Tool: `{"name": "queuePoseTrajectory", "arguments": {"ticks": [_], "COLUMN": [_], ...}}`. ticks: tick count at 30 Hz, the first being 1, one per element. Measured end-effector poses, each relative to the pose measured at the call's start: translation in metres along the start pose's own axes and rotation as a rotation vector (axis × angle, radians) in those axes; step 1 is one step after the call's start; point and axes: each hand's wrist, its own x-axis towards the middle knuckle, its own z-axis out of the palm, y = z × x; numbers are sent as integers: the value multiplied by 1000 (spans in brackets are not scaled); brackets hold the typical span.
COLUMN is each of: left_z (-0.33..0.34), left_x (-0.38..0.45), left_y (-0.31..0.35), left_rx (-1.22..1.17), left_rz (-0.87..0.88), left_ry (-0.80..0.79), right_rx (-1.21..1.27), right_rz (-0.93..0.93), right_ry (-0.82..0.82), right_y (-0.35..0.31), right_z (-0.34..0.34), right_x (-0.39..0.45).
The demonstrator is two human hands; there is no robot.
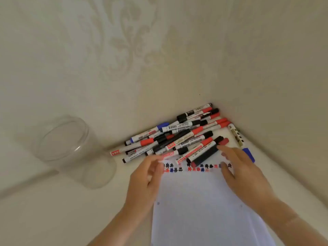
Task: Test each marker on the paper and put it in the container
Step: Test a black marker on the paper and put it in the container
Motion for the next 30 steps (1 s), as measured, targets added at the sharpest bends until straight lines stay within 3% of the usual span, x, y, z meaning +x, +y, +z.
{"name": "queuePoseTrajectory", "arguments": {"ticks": [3, 5, 9, 14, 17, 19, 21, 23, 26, 28, 30], "left_z": [28, 43, 58, 62, 59, 57, 54, 54, 57, 60, 61], "left_x": [34, 51, 65, 68, 69, 68, 67, 64, 60, 57, 54], "left_y": [-2, -5, -12, -14, -11, -8, -5, 2, 16, 28, 31], "left_rx": [91, 143, 234, 399, 415, 410, 394, 367, 264, 146, 151], "left_rz": [193, 274, 385, 445, 418, 395, 390, 384, 343, 285, 330], "left_ry": [-90, -142, -186, -247, -282, -296, -306, -347, -393, -397, -389], "right_rx": [-239, -351, -514, -694, -594, -455, -223, 271, 921, 1209, 1375], "right_rz": [-360, -478, -525, -613, -656, -603, -342, -58, 165, 262, 305], "right_ry": [-6, -61, -220, -210, -148, -67, -10, 44, 187, 187, 84], "right_y": [4, 10, 5, 3, 6, 4, -2, -14, -29, -33, -35], "right_z": [21, 32, 33, 31, 25, 16, 6, 0, -3, -1, 1], "right_x": [36, 55, 55, 55, 59, 65, 71, 74, 75, 70, 65]}}
